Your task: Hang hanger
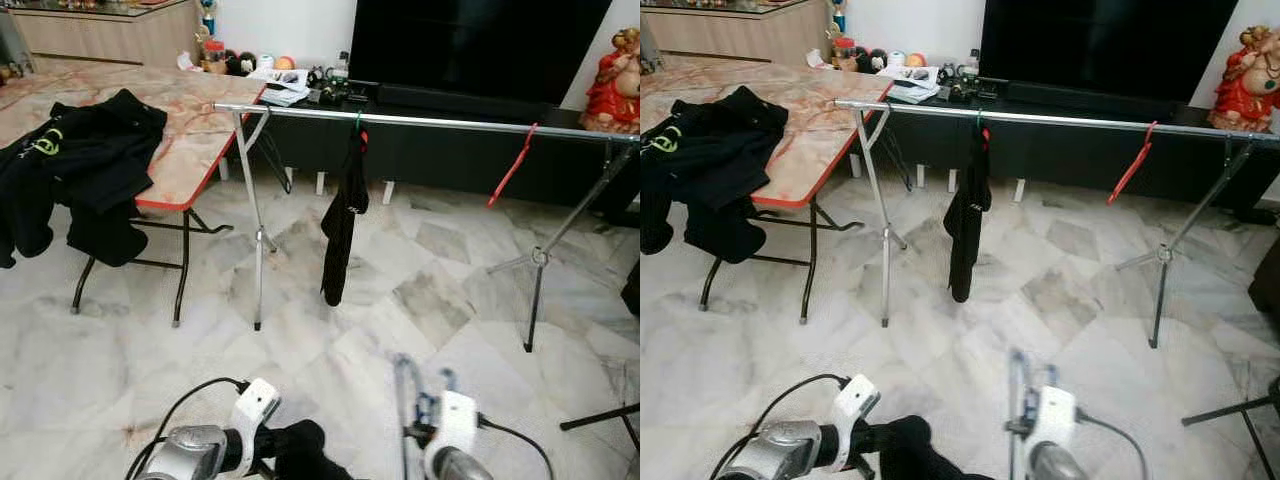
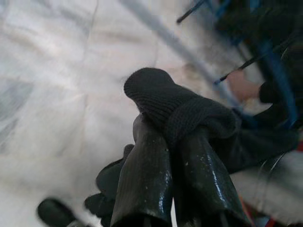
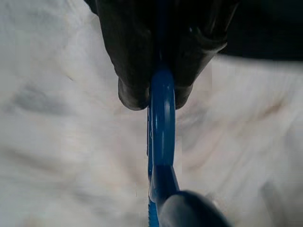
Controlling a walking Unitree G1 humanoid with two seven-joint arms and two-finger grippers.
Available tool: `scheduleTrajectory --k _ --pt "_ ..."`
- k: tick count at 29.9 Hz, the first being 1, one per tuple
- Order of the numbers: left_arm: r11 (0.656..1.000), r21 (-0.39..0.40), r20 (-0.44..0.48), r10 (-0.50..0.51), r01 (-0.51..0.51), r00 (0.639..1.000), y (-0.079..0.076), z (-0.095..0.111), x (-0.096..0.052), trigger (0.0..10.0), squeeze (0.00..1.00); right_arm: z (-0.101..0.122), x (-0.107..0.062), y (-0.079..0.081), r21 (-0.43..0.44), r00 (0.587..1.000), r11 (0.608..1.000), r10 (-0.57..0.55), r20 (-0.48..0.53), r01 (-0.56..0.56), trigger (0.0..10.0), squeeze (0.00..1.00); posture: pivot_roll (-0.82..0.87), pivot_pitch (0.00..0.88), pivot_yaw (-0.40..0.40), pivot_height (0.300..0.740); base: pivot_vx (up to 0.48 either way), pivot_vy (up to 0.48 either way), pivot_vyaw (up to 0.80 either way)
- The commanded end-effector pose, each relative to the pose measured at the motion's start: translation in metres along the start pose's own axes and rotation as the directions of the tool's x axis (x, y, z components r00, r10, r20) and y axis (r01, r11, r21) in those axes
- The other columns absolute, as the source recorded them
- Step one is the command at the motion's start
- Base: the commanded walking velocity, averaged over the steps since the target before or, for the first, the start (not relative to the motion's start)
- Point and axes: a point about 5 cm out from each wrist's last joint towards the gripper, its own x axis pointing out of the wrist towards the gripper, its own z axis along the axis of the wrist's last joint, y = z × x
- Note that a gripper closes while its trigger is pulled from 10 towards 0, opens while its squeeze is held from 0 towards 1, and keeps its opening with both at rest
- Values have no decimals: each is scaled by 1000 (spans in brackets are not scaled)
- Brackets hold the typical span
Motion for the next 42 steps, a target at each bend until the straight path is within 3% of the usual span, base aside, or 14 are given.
scheduleTrajectory --k 1,12,16,22,26,28,31,33,35,36,37,38,40,42 --pt "1000 -15 60 0 1 998 1 11 -1 10000 0 5 1 4 -53 998 996 67 -5 -67 10000 0 106 38 -55 740 0 0 0" --pt "998 -4 122 -63 64 991 -9 36 7 10000 0 40 4 36 -23 950 961 278 141 -277 10000 0 110 34 -54 740 0 0 0" --pt "997 -9 134 -80 82 988 -12 41 6 10000 0 56 1 53 50 869 894 417 266 -445 10000 0 116 34 -52 740 0 0 0" --pt "995 -14 142 -96 99 985 -16 46 6 10000 0 79 -3 53 130 802 853 408 437 -505 10000 0 121 37 -55 740 0 0 0" --pt "994 -26 148 -104 109 984 -19 49 3 10000 0 96 -6 49 -110 822 946 319 472 -304 10000 0 122 39 -54 740 0 0 0" --pt "993 -30 149 -105 111 983 -20 49 2 10000 0 101 -8 49 -295 826 942 291 484 -159 10000 0 117 39 -55 740 0 0 0" --pt "993 -32 149 -107 113 983 -20 50 0 10000 0 106 -11 47 -485 821 871 215 529 83 10000 0 118 40 -55 740 0 0 0" --pt "993 -35 150 -109 115 983 -21 50 -1 10000 0 104 -11 48 -606 815 765 199 544 217 10000 0 117 40 -56 740 0 0 0" --pt "993 -36 150 -110 116 983 -22 50 -2 10000 0 102 -10 46 -598 826 771 180 534 218 10000 0 117 40 -57 740 0 0 0" --pt "992 -39 151 -111 118 982 -22 50 -2 10000 0 87 -4 46 -518 886 852 183 425 73 10000 0 117 40 -56 740 0 0 0" --pt "992 -39 151 -111 118 982 -22 50 -2 10000 0 87 -4 46 -518 886 852 183 425 73 10000 0 117 40 -56 740 0 0 0" --pt "992 -40 151 -112 120 982 -23 51 -3 10000 0 72 0 52 -344 905 931 248 345 -124 10000 0 120 40 -59 740 0 0 0" --pt "992 -41 151 -114 122 982 -24 51 -3 10000 0 71 0 52 -250 896 956 240 374 -152 10000 0 125 42 -58 740 0 0 0" --pt "991 -42 151 -116 124 982 -24 51 -4 10000 0 75 1 46 -16 899 987 152 410 -160 10000 0 122 42 -58 740 0 0 0"
